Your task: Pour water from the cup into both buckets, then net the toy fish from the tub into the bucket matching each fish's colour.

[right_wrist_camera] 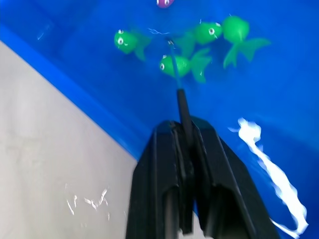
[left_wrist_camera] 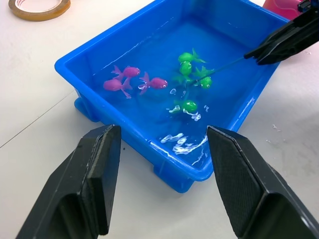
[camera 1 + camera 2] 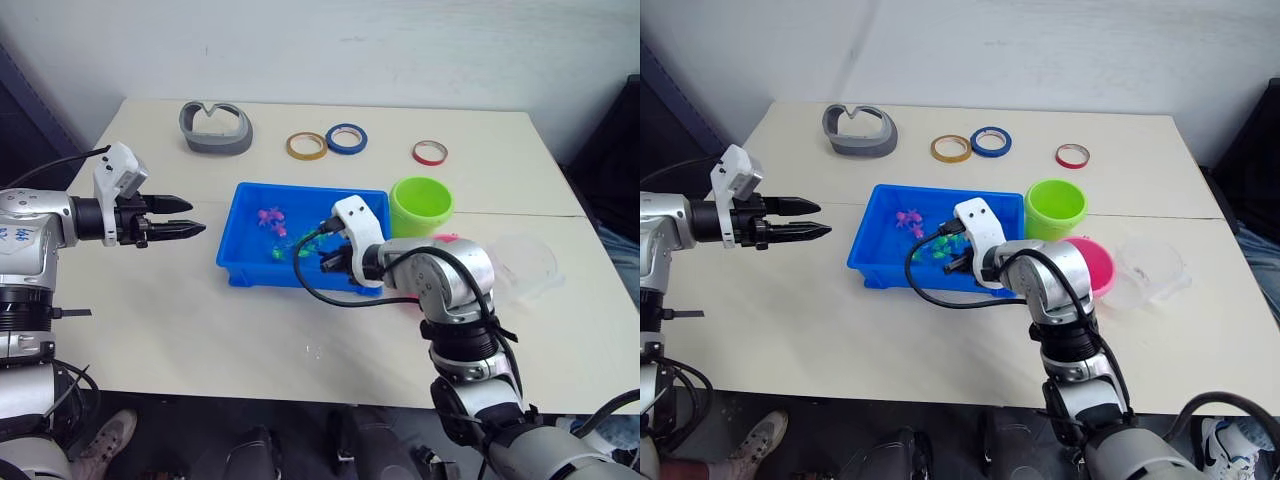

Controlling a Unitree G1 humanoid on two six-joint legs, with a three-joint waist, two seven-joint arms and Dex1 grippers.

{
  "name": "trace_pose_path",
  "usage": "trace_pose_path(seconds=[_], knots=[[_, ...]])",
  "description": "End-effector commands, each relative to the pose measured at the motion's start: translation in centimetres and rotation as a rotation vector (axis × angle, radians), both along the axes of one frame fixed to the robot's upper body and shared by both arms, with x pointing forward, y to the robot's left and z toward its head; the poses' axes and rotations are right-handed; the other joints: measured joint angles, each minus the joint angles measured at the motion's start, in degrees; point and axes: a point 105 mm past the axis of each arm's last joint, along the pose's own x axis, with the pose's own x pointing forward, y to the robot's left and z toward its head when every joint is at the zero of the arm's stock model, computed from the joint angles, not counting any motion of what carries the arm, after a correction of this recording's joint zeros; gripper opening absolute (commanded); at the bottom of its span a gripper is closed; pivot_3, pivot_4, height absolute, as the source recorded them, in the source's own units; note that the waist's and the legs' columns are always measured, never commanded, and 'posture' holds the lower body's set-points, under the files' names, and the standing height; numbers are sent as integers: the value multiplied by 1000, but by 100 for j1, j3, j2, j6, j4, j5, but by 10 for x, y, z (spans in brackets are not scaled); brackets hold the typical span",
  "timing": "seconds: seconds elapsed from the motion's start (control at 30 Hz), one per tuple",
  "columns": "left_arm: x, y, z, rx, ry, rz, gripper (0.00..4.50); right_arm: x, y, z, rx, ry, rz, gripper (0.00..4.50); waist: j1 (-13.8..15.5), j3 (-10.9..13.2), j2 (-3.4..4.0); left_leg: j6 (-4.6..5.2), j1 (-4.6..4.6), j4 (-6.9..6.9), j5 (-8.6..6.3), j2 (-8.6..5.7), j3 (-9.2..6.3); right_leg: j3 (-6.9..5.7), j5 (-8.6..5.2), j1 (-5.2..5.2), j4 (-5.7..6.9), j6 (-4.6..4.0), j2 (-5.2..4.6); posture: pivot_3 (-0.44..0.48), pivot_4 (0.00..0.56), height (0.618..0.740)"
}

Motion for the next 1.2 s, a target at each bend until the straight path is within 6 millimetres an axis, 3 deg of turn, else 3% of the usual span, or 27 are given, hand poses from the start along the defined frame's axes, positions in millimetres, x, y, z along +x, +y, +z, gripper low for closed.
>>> trace_pose_path(seconds=[0.03,0.4,0.77,1.03,1.2], knots=[[-5,4,17,2,-56,2,3023,5,6,18,41,-75,3,0,-2,0,0,0,0,-1,0,0,0,0,0,0,-1,0,0,0,150,693],[-4,3,18,2,-57,-2,3023,-11,-2,41,67,-124,32,0,5,0,0,3,-9,-6,-2,2,-6,-6,0,-1,-18,0,0,0,150,693],[0,-5,22,-12,-70,-29,3023,-22,-15,43,11,-176,39,0,7,1,1,6,-27,-7,-4,3,-21,-23,0,-3,-36,0,-2,0,150,693],[-3,-21,27,-21,-72,-110,3023,-25,-34,51,-17,-293,21,0,25,1,2,9,-44,-8,-5,3,-35,-36,1,-4,-52,1,-5,0,150,693],[-1,-37,32,-25,-81,-181,3023,-36,-63,64,-16,-384,-1,0,54,2,2,9,-51,-8,-5,3,-43,-44,1,-4,-56,1,-4,0,150,693]])
